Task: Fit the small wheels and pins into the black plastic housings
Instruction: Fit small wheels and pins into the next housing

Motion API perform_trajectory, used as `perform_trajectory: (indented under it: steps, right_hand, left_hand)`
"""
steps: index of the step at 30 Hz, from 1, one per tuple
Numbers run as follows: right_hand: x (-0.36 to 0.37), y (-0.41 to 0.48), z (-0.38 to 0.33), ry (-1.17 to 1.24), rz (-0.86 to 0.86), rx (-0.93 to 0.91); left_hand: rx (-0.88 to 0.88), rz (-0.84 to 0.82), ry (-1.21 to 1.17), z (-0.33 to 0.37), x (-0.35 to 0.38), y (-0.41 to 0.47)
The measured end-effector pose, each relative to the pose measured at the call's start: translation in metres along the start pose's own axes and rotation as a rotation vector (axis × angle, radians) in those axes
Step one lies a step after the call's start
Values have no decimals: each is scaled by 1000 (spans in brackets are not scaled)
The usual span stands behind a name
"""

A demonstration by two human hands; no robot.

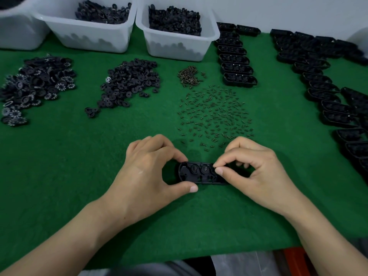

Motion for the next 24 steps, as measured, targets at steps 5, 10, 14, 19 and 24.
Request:
perform_trajectory:
  steps: [5,10,14,19,24]
  right_hand:
    - [0,-1,-2,-52,20,-26]
    - [-5,1,1,27,7,11]
    - [-6,-1,0,101,-2,6]
    - [-5,-2,-3,87,-1,-36]
    - [-17,-5,3,63,86,-20]
  left_hand:
    - [-1,7,9,-1,0,0]
    - [0,5,0,-1,1,0]
    - [-6,1,-11,-1,0,-1]
    - [-7,-4,-8,-1,1,0]
    - [-3,-13,7,-1,1,-1]
Point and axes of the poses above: each hand's wrist, its own y-axis towards the middle knuckle, its own x-axis out of the palm, z = x × y, the point moved 6 cm from there along y, towards the middle knuckle, and after that the axes turned 10 degrees about z, right-handed, at the moved point
